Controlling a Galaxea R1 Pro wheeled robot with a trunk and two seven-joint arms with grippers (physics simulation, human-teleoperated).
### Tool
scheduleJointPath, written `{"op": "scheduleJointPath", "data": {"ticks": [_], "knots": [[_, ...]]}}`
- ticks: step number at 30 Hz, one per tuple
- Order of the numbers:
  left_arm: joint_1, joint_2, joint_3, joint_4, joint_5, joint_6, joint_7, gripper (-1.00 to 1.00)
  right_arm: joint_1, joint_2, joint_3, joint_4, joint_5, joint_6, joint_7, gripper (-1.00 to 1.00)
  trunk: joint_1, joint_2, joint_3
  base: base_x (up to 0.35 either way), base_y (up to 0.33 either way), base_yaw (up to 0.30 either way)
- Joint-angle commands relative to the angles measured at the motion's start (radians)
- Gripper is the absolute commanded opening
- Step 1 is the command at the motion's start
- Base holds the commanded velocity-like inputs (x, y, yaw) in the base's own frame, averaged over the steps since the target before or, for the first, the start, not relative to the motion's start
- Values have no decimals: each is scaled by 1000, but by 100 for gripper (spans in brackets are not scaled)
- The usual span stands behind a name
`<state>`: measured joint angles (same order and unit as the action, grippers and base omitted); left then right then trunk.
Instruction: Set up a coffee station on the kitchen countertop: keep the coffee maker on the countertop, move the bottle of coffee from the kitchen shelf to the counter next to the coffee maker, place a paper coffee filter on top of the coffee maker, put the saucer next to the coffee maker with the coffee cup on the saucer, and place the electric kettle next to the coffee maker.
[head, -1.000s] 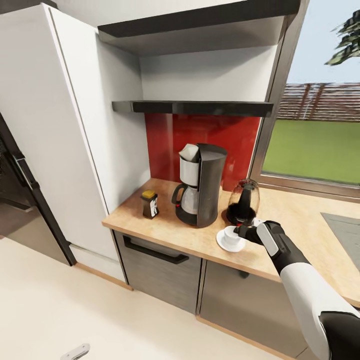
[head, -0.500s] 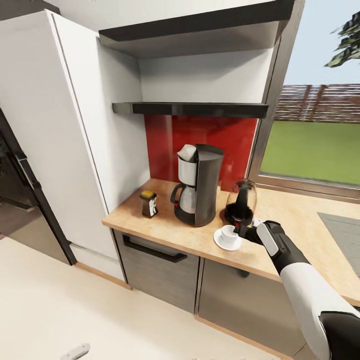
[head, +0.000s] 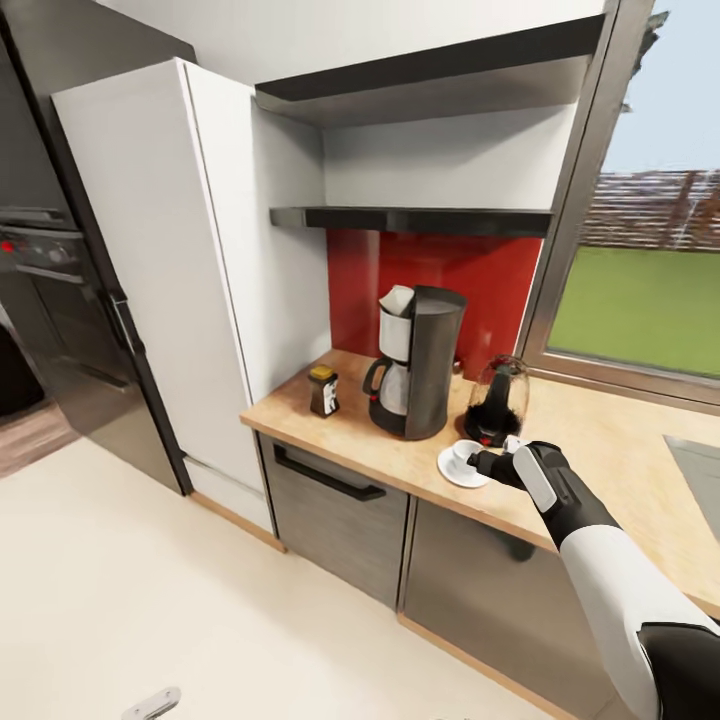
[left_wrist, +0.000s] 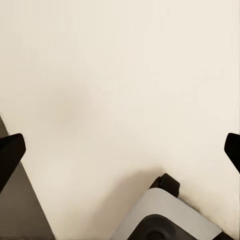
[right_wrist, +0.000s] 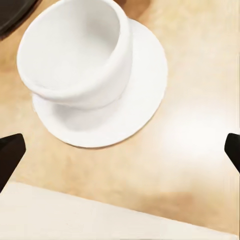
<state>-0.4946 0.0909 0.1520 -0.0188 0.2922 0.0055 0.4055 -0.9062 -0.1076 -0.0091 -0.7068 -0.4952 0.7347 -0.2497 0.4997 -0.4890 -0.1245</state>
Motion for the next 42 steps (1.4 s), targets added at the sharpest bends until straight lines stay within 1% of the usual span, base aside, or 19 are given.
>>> {"op": "scheduleJointPath", "data": {"ticks": [1,17,30,40,42], "knots": [[-1,0,8,-1,-2,1,3,100,0,-1,0,-1,-10,3,-8,100,0,-2,-1,-223,-207,285],[-1,0,9,-1,-1,1,3,100,0,-1,0,-1,-11,3,-8,100,0,-2,10,-245,-196,285],[-1,0,9,0,-1,1,3,100,0,-1,0,-1,-11,3,-8,100,0,-2,20,-268,-138,285],[-1,0,8,-1,-2,1,1,100,0,1,-1,0,-12,5,-7,100,0,-2,28,-51,-12,283],[-1,0,8,-1,-2,0,0,100,0,3,0,21,-12,5,-6,100,0,-2,29,-1,0,268]]}}
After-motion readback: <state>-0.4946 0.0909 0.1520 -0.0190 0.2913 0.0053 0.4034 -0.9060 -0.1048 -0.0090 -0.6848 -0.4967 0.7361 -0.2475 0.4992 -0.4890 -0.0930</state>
